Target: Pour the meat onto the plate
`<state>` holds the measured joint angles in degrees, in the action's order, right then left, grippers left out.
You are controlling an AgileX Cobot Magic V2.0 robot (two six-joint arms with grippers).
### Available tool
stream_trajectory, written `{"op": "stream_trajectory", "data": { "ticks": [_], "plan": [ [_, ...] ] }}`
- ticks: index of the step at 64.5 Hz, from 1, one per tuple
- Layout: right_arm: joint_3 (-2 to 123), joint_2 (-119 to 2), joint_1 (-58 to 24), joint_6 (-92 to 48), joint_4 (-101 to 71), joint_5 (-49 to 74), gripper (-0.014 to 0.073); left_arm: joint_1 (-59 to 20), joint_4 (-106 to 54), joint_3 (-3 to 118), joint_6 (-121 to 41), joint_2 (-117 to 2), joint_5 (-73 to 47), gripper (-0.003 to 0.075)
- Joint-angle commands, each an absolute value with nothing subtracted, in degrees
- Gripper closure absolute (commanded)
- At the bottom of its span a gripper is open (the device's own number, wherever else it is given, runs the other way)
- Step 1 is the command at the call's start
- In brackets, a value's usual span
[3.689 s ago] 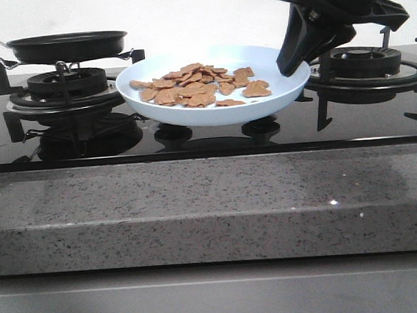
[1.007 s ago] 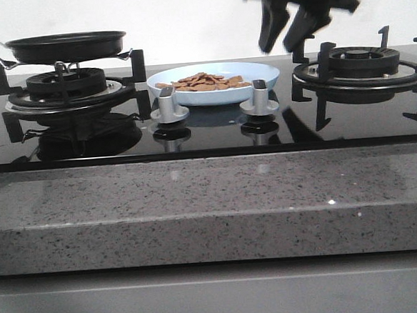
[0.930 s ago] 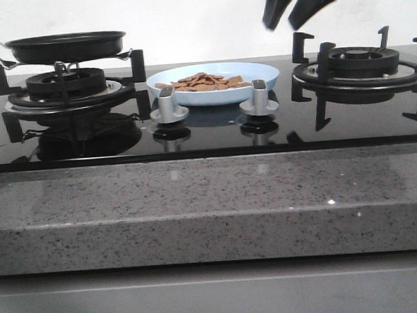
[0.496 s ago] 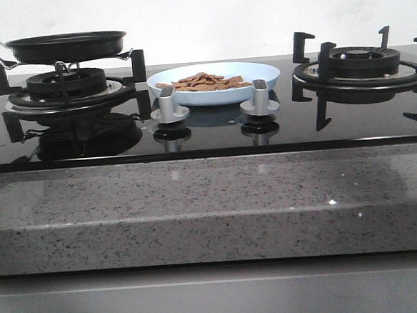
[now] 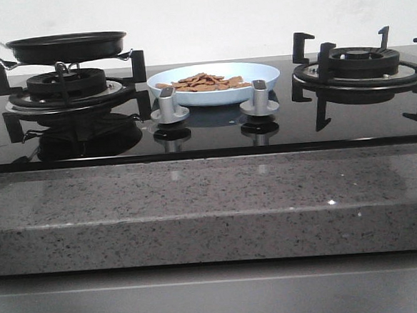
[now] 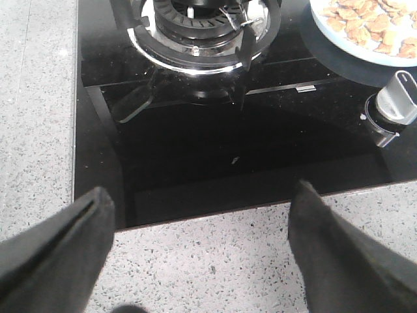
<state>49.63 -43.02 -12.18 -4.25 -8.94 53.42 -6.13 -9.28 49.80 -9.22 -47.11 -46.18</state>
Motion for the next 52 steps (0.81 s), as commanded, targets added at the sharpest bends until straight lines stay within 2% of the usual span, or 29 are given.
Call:
{"op": "stream_trajectory", "data": {
  "ticks": [1,8,13,29,34,46,52],
  "plan": [
    [49.1,-40.2,-12.1,-3.8,-8.9,51.2,0.0238,-6.6,-9.8,51.2,-8.8,-46.7,-42.7,0.0174],
    [48.2,-38.0,-12.1,-3.8,-8.9,51.5,0.0240,-6.6,-9.8,51.2,-8.8,-46.7,-42.7,0.0179],
    [48.2,-37.3,-12.1,-3.8,-8.9,51.5,0.0288,-6.6,-9.8,51.2,-8.8,-46.7,-42.7,0.0235],
    [48.2,-37.2,-12.1,-3.8,-8.9,53.0,0.0641,-6.6,-9.8,51.2,-8.8,-46.7,-42.7,0.0514],
    [48.2,-37.2,-12.1,-3.8,-8.9,53.3,0.0715,-6.6,-9.8,51.2,-8.8,-46.7,-42.7,0.0591],
    [48.2,-37.2,-12.1,-3.8,-9.0,53.6,0.0708,-6.6,-9.9,51.2,-8.8,-47.0,-42.4,0.0738],
    [48.2,-37.2,-12.1,-3.8,-9.2,53.6,0.0708,-6.6,-10.0,51.2,-8.8,-47.0,-42.2,0.0741]
  ]
}}
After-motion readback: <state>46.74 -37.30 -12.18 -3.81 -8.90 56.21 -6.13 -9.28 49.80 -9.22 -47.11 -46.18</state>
